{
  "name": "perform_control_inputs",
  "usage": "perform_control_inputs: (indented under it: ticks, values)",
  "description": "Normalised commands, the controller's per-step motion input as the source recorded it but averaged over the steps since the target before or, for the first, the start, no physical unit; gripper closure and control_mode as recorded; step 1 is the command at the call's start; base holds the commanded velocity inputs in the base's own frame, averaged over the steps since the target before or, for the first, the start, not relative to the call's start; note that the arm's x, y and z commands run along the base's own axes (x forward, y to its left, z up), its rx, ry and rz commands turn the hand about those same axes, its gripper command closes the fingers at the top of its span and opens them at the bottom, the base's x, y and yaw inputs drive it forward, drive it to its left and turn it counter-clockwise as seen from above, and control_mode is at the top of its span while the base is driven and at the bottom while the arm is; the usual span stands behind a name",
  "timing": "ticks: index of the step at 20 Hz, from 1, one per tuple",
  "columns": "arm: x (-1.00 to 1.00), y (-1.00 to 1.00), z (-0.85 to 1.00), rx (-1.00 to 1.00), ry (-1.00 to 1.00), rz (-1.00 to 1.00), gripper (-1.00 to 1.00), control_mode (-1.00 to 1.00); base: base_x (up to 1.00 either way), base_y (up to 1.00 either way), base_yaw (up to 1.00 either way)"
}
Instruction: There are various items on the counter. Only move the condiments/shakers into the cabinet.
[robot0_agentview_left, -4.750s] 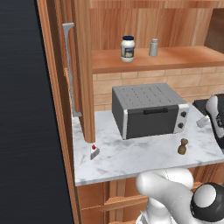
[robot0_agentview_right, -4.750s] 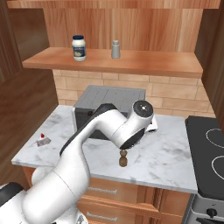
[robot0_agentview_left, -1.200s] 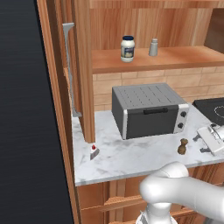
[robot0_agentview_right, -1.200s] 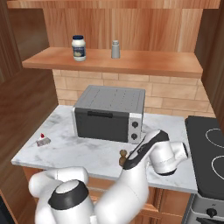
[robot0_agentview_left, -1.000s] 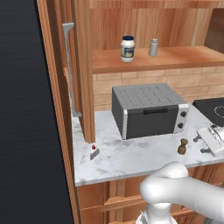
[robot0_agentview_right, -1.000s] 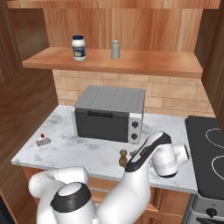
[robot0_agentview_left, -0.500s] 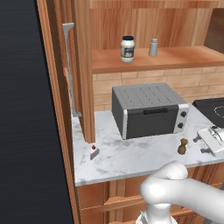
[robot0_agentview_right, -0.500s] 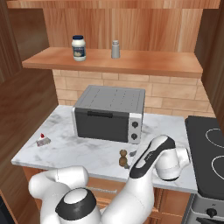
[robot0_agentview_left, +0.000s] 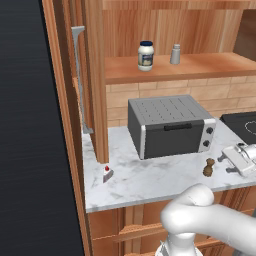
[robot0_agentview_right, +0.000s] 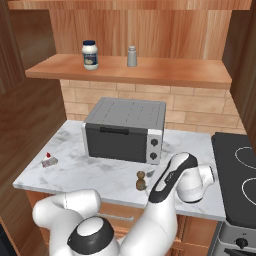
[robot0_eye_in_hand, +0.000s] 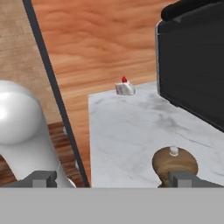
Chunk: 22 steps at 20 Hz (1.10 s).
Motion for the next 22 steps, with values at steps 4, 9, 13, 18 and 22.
perform_control_inputs:
  ticks: [4,9,13,18,22]
  values:
    - [0.15,0.13,-0.09,0.0,0.06,0.0,-1.0,-1.0,0.0,0.0,0.0]
    - [0.05,0.12,-0.11,0.0,0.04,0.0,-1.0,-1.0,0.0,0.0,0.0]
    - [0.0,0.09,-0.09,0.0,0.04,0.0,-1.0,-1.0,0.0,0.0,0.0]
    - [0.0,0.03,-0.05,0.0,0.01,0.0,-1.0,-1.0,0.0,0.0,0.0]
    - [0.0,0.0,0.0,0.0,0.0,-0.02,-1.0,-1.0,0.0,0.0,0.0]
